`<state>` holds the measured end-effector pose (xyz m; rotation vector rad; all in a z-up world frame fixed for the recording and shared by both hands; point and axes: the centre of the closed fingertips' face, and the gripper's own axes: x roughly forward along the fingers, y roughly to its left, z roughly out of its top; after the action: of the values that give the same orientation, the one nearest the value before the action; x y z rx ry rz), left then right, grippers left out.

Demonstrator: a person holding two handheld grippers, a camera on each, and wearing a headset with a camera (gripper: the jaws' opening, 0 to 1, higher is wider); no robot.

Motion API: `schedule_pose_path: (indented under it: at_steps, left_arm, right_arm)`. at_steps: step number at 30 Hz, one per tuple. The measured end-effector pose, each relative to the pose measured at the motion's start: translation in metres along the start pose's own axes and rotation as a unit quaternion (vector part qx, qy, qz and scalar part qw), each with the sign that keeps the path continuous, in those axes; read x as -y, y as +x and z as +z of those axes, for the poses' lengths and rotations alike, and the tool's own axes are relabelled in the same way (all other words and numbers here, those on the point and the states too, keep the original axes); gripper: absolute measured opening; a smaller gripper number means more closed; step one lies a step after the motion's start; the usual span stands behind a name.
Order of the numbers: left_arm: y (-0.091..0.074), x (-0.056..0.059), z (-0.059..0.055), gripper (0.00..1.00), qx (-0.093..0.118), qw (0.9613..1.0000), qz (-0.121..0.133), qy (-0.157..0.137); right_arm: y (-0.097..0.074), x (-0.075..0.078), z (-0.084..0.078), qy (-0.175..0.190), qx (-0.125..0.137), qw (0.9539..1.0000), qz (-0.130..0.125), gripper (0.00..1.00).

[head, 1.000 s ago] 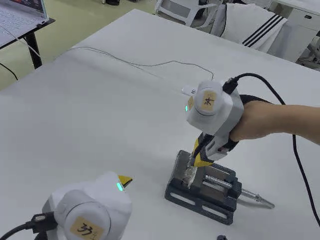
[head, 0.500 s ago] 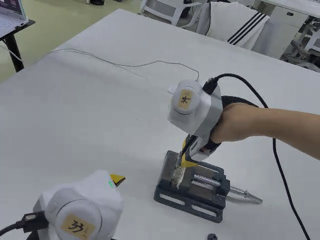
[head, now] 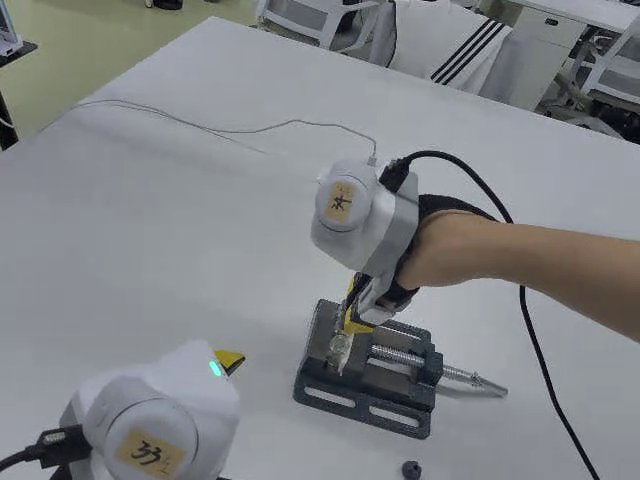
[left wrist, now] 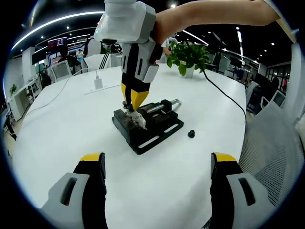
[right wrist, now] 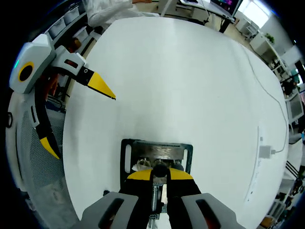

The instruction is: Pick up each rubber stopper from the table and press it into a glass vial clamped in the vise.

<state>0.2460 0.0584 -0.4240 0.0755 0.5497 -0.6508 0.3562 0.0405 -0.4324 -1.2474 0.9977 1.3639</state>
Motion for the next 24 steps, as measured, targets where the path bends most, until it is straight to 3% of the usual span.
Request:
schedule_pose_path:
  at_steps: [7, 18, 24]
  left_arm:
    - [-0.0025, -0.0038, -0.0022, 0.9, -0.002, 1.0, 0.004, -0.002]
    - [-0.0017, -0.0026, -0.0027, 0.89, -0.003, 1.0, 0.002, -0.003]
    - [-0.0025, -0.003, -0.0034, 0.89, -0.004, 1.0, 0.001, -0.001]
  right_arm:
    - [-0.0001, 0.001, -0.001, -0.016, 0.013, 0.9997, 0.01, 0.07]
    - [-0.0001, 0.0004, 0.001, -0.033, 0.012, 0.9994, 0.007, 0.08]
    - [-0.0065, 0.0049, 0.0024, -0.025, 0.027, 0.9993, 0.0, 0.18]
